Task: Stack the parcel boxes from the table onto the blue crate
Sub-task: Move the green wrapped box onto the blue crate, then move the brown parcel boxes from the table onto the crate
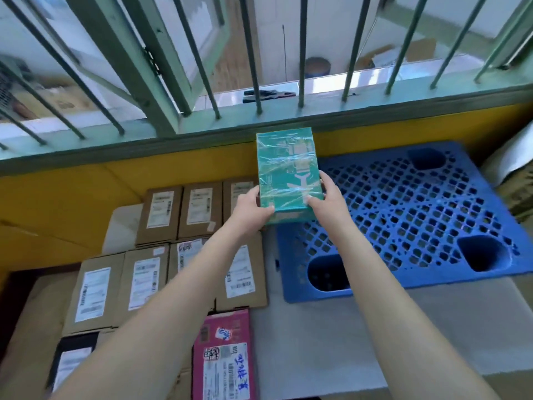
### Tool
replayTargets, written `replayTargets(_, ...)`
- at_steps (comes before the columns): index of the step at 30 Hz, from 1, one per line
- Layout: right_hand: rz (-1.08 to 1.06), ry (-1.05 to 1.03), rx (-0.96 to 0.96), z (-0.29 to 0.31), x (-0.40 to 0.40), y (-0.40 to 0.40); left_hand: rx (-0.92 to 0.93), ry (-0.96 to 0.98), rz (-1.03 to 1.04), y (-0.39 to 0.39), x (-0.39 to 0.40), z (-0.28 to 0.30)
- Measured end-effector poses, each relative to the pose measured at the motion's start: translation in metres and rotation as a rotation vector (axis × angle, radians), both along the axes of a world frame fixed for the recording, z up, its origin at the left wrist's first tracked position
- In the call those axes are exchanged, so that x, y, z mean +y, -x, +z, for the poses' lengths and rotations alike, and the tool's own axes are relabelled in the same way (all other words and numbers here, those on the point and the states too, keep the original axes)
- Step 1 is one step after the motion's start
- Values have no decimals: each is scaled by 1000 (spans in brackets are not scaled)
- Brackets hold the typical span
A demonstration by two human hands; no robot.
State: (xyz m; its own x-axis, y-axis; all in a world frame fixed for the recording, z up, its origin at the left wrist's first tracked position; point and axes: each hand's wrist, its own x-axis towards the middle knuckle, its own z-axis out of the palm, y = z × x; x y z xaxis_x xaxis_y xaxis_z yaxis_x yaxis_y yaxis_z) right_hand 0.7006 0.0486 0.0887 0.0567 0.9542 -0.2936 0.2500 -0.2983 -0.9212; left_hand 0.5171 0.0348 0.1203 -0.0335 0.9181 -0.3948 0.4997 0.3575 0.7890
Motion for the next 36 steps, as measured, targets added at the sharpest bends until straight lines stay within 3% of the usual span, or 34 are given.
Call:
replayTargets(8, 73, 33, -195, -19, 23, -13, 61, 2, -39, -23, 31, -39)
replayTargets(18, 79, 32, -193, -31, 24, -14, 1, 60, -72, -10, 30, -43)
replayTargets(21, -8, 42, -340, -27, 21, -1, 69, 71, -43, 16, 16, -38)
replayTargets(25, -216, -158, -542, -13, 6, 44, 143, 102, 93, 77, -14, -33)
replayTargets(30, -49, -274, -463, -3, -22, 140, 199, 115, 291, 162, -48, -28)
replayTargets(36, 227, 1, -198, -13, -35, 249, 164, 119, 422, 249, -57, -40)
